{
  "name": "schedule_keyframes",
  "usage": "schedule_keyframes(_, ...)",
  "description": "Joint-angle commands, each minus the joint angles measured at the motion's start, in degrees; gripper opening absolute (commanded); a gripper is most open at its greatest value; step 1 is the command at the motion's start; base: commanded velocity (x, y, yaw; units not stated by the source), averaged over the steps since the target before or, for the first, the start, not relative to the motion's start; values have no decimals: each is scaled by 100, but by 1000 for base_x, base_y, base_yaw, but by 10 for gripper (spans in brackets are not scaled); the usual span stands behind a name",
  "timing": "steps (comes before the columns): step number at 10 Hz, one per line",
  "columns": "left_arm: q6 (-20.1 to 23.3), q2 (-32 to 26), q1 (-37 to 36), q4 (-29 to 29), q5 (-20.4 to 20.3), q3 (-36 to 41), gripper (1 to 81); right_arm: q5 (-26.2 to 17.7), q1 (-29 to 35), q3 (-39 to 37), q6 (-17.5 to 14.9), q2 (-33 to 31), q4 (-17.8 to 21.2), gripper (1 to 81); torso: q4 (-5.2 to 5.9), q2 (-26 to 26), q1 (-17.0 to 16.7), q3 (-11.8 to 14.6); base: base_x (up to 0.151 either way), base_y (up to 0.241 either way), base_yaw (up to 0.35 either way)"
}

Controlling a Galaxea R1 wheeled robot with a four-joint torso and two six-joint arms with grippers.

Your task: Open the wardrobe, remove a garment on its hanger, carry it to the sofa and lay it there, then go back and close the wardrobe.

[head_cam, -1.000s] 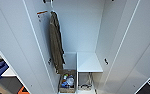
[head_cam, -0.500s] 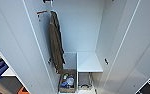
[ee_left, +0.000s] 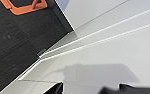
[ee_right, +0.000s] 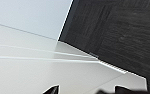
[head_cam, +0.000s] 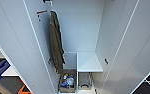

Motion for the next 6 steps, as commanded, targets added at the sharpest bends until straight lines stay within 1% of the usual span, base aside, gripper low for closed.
schedule_keyframes(1, 56, 504, -666, 194, -39, 35, 811, -102, 467, 758, 12, 464, -625, 811, 0, 0, 0, 0, 0, 0, 0)
schedule_keyframes(3, 56, 980, -658, 529, 259, -18, 811, -58, 362, 838, 4, 800, -944, 811, 0, 0, 0, 0, 0, 0, 0)
schedule_keyframes(4, 65, 1259, -640, 704, 295, -113, 811, -58, 317, 856, 12, 982, -1153, 811, 0, 2, 0, 0, 0, 0, 0)
schedule_keyframes(5, 65, 1584, -623, 966, 338, -176, 811, -58, 291, 865, 12, 1202, -1355, 811, 0, 2, 2, 0, 0, 0, 0)
schedule_keyframes(6, 65, 1910, -614, 1318, 505, -176, 811, -67, 300, 865, 12, 1431, -1663, 811, 0, 2, 2, -2, 0, 0, 0)
